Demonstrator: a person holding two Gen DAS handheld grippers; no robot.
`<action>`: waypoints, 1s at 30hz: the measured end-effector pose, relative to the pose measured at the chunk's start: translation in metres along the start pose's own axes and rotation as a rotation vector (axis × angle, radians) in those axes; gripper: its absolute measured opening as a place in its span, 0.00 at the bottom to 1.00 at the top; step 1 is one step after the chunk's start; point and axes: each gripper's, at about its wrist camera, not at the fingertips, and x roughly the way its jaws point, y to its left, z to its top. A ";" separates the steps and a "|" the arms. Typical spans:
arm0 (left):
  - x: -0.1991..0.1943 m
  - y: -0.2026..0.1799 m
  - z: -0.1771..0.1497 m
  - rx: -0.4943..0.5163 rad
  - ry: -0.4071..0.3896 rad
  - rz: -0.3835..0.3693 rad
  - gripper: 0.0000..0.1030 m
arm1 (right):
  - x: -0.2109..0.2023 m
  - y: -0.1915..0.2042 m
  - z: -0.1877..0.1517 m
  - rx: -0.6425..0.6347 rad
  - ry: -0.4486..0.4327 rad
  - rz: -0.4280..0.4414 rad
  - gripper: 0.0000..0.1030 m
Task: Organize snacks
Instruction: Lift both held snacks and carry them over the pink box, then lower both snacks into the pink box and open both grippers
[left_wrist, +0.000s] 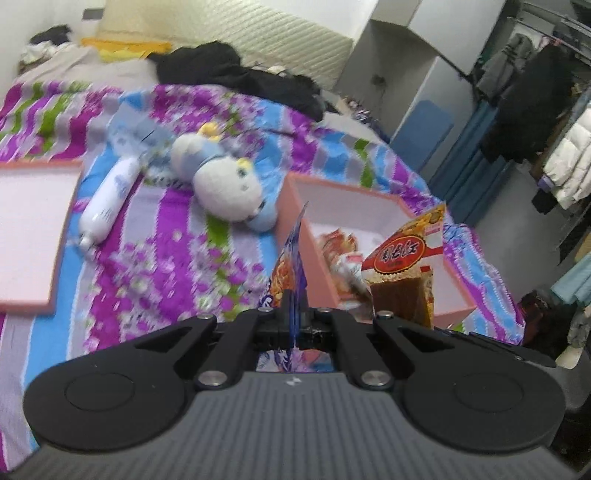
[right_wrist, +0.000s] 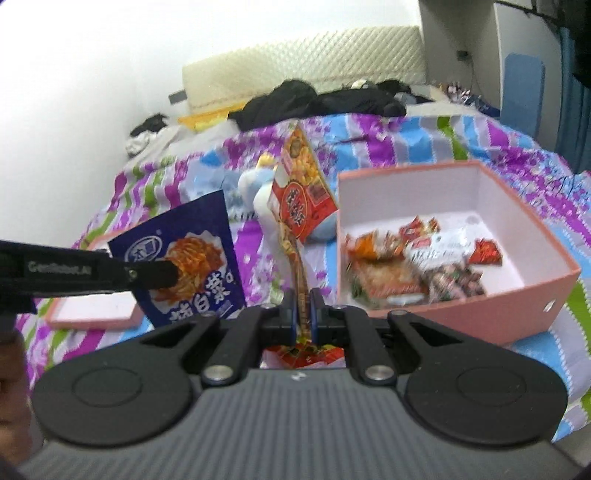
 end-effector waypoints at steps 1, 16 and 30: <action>0.001 -0.005 0.007 0.011 -0.009 -0.006 0.00 | -0.002 -0.003 0.005 0.002 -0.011 -0.003 0.09; 0.033 -0.093 0.105 0.109 -0.093 -0.179 0.00 | -0.014 -0.062 0.094 0.022 -0.168 -0.088 0.10; 0.170 -0.138 0.135 0.142 0.037 -0.201 0.00 | 0.057 -0.151 0.100 0.113 -0.057 -0.177 0.10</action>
